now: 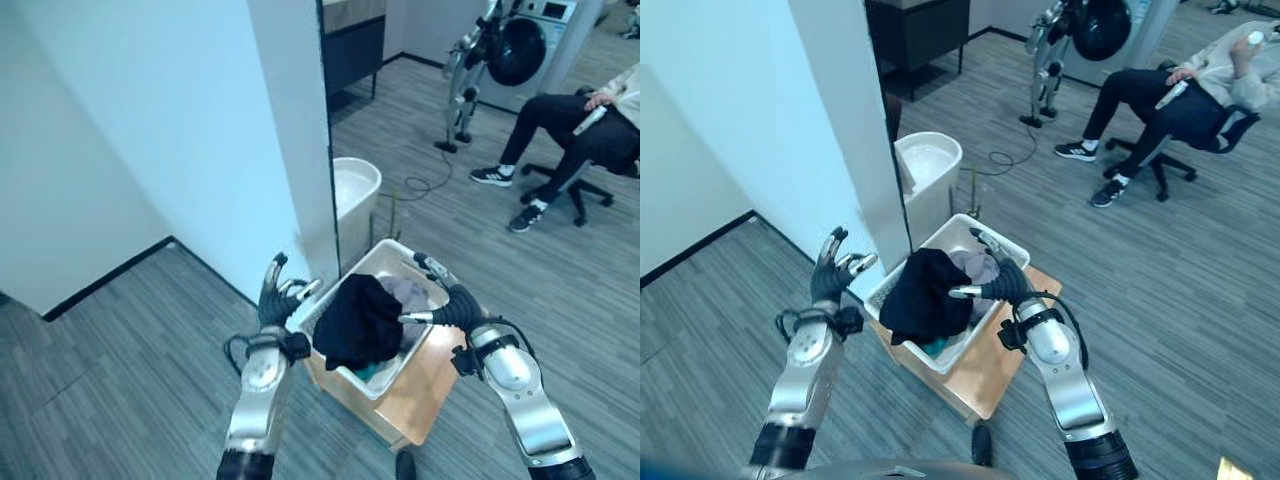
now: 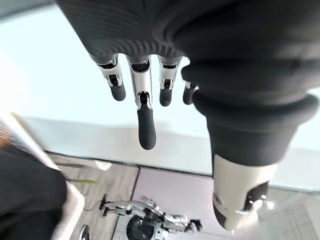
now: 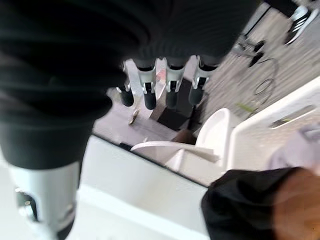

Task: Pick up bed clothes into laundry basket.

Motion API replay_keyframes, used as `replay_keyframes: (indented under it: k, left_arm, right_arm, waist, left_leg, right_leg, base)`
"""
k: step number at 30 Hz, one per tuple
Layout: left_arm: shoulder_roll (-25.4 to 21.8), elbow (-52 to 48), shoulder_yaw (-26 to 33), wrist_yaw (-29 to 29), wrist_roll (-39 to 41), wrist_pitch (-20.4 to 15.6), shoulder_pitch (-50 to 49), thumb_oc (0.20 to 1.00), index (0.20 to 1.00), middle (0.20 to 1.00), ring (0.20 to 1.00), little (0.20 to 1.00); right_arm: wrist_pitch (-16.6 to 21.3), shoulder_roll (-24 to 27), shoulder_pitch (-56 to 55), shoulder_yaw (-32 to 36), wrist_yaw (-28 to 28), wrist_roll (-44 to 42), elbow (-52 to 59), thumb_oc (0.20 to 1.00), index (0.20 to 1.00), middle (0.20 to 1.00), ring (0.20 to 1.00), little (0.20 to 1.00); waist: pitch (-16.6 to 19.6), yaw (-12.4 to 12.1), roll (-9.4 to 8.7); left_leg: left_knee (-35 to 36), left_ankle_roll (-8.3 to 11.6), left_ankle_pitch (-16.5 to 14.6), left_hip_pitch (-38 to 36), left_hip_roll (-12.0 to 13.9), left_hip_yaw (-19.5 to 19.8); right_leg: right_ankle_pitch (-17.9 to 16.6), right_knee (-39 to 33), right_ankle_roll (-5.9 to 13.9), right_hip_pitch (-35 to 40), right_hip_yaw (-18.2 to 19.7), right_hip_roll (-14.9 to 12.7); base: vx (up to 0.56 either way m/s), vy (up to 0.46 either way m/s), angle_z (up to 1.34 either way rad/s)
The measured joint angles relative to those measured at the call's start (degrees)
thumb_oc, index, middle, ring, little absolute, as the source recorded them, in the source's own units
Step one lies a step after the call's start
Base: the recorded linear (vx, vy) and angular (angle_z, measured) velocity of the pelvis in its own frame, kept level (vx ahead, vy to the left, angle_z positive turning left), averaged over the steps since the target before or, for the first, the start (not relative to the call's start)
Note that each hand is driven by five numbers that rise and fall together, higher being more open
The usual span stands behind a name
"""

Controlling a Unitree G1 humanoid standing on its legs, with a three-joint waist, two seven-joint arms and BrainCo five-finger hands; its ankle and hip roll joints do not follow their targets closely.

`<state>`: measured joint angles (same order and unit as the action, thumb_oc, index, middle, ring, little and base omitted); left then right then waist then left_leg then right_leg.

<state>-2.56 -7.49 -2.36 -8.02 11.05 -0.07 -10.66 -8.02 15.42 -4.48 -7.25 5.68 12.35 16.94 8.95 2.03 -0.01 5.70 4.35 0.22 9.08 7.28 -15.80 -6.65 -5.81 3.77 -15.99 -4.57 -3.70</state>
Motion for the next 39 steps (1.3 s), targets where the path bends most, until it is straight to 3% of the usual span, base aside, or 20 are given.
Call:
replay_keyframes:
  k: [4,5,7,10,15,21,26,34,39]
  left_arm:
    - [-0.18,-0.18,0.13,0.50,-0.02,-0.01,-5.28,1.000,1.000,1.000,1.000,1.000]
    - [-2.08,2.16,0.51,-0.32,-0.72,-3.62,-7.62,1.000,1.000,1.000,1.000,1.000]
    - [0.92,9.56,0.30,-1.40,-0.50,-4.09,-2.21,1.000,1.000,1.000,1.000,1.000]
    - [5.35,18.85,-1.49,-2.84,-0.08,-2.04,5.35,1.000,1.000,1.000,1.000,1.000]
    - [5.10,18.06,-7.53,-1.68,-1.14,-1.86,5.75,1.000,1.000,1.000,1.000,1.000]
    - [3.25,15.68,-7.06,-1.82,-3.52,-1.78,5.94,1.000,1.000,1.000,1.000,1.000]
    - [2.36,13.10,-3.07,-3.19,-5.76,-0.22,6.36,1.000,1.000,1.000,1.000,1.000]
    - [2.53,13.12,-1.75,-5.11,-7.91,3.14,6.35,1.000,1.000,1.000,1.000,1.000]
    - [2.54,13.11,-1.82,-5.10,-7.99,3.14,6.35,1.000,1.000,1.000,1.000,1.000]
  right_arm:
    - [0.10,-0.26,-2.52,1.26,-1.83,-0.07,-0.01,1.000,1.000,1.000,1.000,1.000]
    - [1.17,-1.25,-5.87,1.97,-4.07,-2.26,-1.74,1.000,1.000,1.000,1.000,1.000]
    - [1.38,-3.02,-4.44,3.74,-3.41,-6.79,-5.89,1.000,1.000,1.000,1.000,1.000]
    - [0.17,-6.88,-2.81,4.52,-3.82,-9.21,-13.96,1.000,1.000,1.000,1.000,1.000]
    - [-0.02,-7.53,-2.54,2.93,-3.84,-10.19,-14.89,1.000,1.000,1.000,1.000,1.000]
    - [-0.03,-7.24,-2.48,3.00,-3.89,-10.09,-14.34,1.000,1.000,1.000,1.000,1.000]
    - [-0.29,-6.79,-2.40,3.86,-3.98,-9.92,-10.54,1.000,1.000,1.000,1.000,1.000]
    - [-2.77,-6.27,-2.46,4.63,-3.80,-8.63,-6.04,1.000,1.000,1.000,1.000,1.000]
    - [-4.33,-6.32,-2.47,4.65,-3.58,-7.89,-3.94,1.000,1.000,1.000,1.000,1.000]
  waist:
    - [-1.25,-1.28,0.32]
    - [-0.32,-2.29,0.45]
    - [-2.92,-3.12,0.58]
    - [-3.36,-3.89,0.87]
    - [-3.81,-4.36,1.53]
    - [-3.85,-4.47,1.57]
    - [-3.86,-4.72,1.56]
    - [-3.89,-5.22,1.48]
    - [-3.96,-5.20,1.20]
  left_leg:
    - [-0.32,0.21,0.14,-0.95,-0.13,1.44]
    - [-0.31,-0.12,-0.06,-2.39,-0.11,2.09]
    - [-0.35,-0.43,0.28,-5.78,-0.57,3.08]
    - [-0.30,-1.32,-0.38,-8.23,-0.59,4.06]
    - [-0.31,-1.46,-0.51,-7.37,-0.75,3.83]
    - [-0.33,-1.12,-0.27,-7.27,-0.56,4.21]
    - [-0.33,-1.13,-0.28,-7.26,-0.58,4.27]
    - [-0.32,-1.12,-0.30,-7.29,-0.56,4.17]
    - [-0.32,-1.12,-0.33,-7.29,-0.56,4.04]
  right_leg:
    - [0.29,-0.01,0.24,1.70,-1.38,-0.29]
    - [0.96,-0.03,0.45,3.44,-1.96,-0.38]
    - [0.82,0.00,0.34,6.86,-2.83,-0.60]
    - [2.56,-0.31,0.48,10.11,-4.52,-1.06]
    - [2.34,-0.31,0.47,9.14,-5.30,-1.49]
    - [1.94,-0.30,0.54,9.23,-6.00,-1.28]
    - [2.00,-0.29,0.63,9.28,-6.09,-1.30]
    - [2.12,-0.30,0.67,9.25,-6.01,-1.27]
    - [2.39,-0.30,0.51,9.17,-5.83,-1.27]
  base:
    - [0.01,0.035,0.19]
    - [0.00,0.000,0.00]
    - [-0.03,-0.023,0.09]
    - [-0.06,-0.027,0.23]
    - [-0.05,-0.005,-0.04]
    - [-0.03,0.011,0.03]
    - [0.00,0.000,0.00]
    - [0.00,0.000,0.00]
    - [0.00,0.000,0.00]
